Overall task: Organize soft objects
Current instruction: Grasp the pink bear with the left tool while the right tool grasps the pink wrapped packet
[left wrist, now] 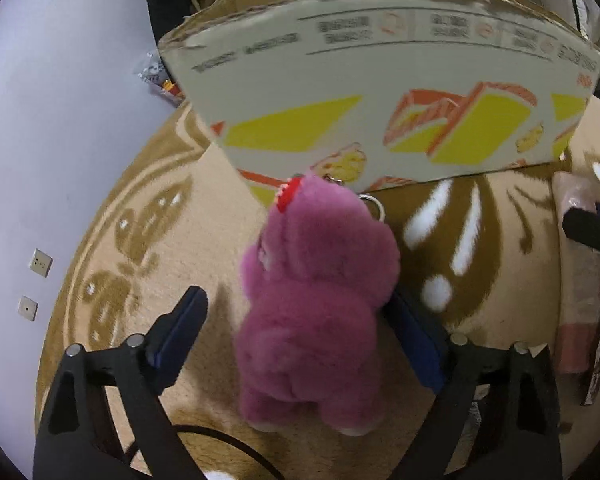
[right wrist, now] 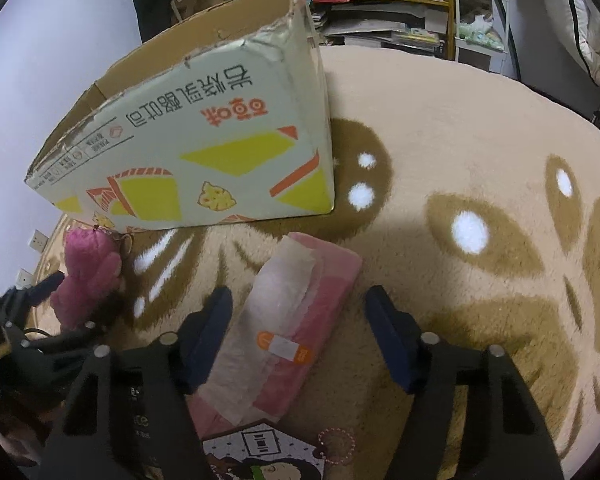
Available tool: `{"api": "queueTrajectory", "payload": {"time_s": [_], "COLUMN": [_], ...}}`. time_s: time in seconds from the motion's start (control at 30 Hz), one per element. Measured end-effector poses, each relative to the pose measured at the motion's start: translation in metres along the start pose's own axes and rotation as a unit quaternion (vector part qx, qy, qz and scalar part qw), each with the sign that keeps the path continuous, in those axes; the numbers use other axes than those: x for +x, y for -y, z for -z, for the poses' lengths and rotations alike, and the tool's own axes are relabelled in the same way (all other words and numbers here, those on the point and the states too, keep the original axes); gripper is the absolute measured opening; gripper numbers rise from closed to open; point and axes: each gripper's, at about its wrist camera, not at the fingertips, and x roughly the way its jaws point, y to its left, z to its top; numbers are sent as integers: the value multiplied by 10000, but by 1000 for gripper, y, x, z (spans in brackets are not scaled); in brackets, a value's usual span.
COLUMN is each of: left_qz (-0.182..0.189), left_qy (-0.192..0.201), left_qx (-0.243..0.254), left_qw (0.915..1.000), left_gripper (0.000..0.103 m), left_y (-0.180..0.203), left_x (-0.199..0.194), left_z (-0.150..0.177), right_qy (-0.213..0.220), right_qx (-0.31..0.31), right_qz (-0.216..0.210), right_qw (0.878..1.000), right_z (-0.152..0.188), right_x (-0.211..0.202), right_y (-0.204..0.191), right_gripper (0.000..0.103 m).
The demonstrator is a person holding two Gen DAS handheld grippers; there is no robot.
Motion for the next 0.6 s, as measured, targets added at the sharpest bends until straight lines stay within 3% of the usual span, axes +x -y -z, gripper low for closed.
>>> {"api": "queueTrajectory", "payload": {"time_s": [0.03,0.17,0.23,0.33,0.5,0.6], "left_qz": [-14,82,187,197,161,149], "left_qy": [37,71,81,121,171,161], "left_qx": [27,35,-11,12,50,31], "left_qw": [10000,9999,9998,9997,9997,9998], "left_gripper": [85,77,67,64,62,55], "left_y": [1,1,0,1,1,2], "left_x": [-1,-2,-3,-3,-3,-5], "left_z": [1,2,2,1,1,-1], "right_qy": [7,-15,-87,-286,-296,-399], "right_qx": [-28,-125,-132,-187,-458,-610], "right_qz": [-17,-137,-273,-450,-169,-28], "right_qw": [10000,9998,9995,9984,9984,9973], "right_z": [-1,-4,-3,1,4,4], "right_x": [0,0,2,9,18,23], "right_y": [0,-3,-7,-17,-32,-39], "right_gripper": [62,57,53,55,59,59]}}
